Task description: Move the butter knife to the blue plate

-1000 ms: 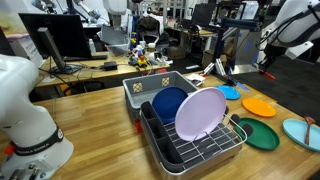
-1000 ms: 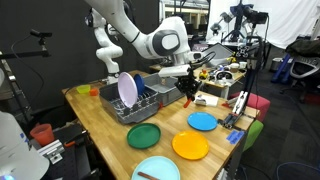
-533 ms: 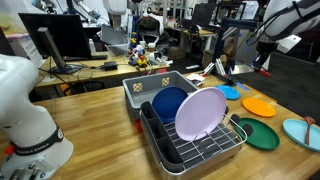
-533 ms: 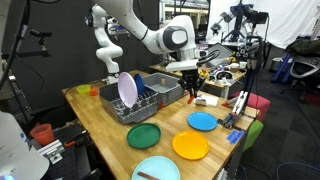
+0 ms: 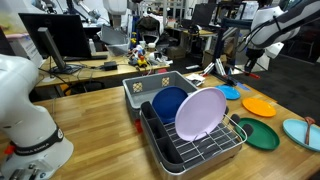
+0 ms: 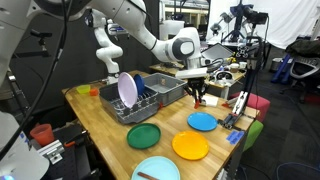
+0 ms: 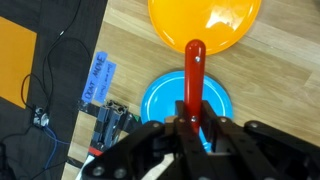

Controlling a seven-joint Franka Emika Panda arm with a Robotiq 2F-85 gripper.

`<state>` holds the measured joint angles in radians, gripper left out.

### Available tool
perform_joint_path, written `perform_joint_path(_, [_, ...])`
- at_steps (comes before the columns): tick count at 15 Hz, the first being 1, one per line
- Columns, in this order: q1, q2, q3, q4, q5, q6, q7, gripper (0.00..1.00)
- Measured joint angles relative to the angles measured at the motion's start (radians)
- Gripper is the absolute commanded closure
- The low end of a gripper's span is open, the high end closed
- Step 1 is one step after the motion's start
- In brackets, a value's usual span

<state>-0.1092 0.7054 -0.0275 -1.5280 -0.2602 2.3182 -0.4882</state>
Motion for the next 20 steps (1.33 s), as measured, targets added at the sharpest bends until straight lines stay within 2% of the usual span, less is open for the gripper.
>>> perform_joint_path(7, [-0.002,0.011,0.002,0.019,0.0,0.0,-0.008,0.82])
perform_joint_path(8, [-0.002,0.011,0.002,0.019,0.0,0.0,-0.008,0.96])
perform_joint_path(14, [0.006,0.032,0.003,0.024,-0.002,0.013,-0.006,0.96])
perform_joint_path(20, [0.005,0.126,0.017,0.088,-0.002,0.037,-0.031,0.96])
